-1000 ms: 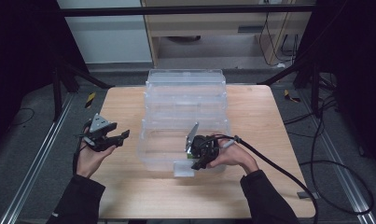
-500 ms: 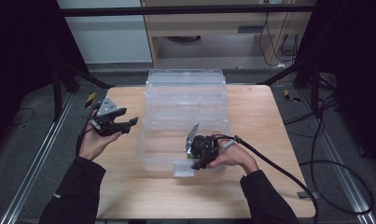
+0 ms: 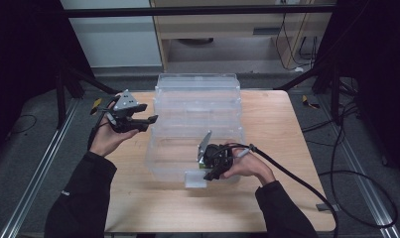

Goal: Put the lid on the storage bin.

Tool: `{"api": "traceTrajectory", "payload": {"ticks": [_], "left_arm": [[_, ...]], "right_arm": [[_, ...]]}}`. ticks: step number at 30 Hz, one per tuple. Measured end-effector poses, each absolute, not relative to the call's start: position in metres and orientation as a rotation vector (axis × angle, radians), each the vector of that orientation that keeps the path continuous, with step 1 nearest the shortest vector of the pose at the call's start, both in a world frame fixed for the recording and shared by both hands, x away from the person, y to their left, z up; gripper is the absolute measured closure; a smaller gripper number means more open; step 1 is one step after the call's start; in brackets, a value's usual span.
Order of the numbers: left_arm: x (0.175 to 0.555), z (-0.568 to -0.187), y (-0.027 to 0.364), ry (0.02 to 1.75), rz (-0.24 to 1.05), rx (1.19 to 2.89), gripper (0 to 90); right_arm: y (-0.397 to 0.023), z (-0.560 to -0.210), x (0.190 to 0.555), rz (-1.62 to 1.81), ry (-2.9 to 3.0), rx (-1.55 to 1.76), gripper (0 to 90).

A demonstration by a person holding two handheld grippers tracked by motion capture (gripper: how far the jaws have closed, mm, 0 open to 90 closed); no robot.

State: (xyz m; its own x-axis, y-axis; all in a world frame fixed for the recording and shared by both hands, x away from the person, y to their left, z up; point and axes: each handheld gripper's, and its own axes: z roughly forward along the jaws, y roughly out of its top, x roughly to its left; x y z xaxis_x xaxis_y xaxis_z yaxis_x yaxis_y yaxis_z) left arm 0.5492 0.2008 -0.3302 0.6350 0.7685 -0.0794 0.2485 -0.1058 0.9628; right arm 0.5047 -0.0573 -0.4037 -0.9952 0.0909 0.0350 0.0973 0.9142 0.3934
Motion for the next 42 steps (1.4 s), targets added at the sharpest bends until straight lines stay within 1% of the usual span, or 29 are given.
{"api": "traceTrajectory", "payload": {"ticks": [10, 27, 42], "left_arm": [[0.562, -0.32, 0.184, 0.781, 0.504, 1.708, 41.6], [0.584, -0.318, 0.161, 0.698, 0.45, 1.814, 41.3], [0.599, -0.311, 0.146, 0.635, 0.432, 1.895, 42.9]], "right_arm": [[-0.057, -0.404, 0.504, -0.631, -3.056, -0.151, 68.4], [-0.058, -0.404, 0.504, -0.634, -3.059, -0.134, 68.5], [-0.058, -0.404, 0.505, -0.632, -3.057, -0.133, 68.6]]}}
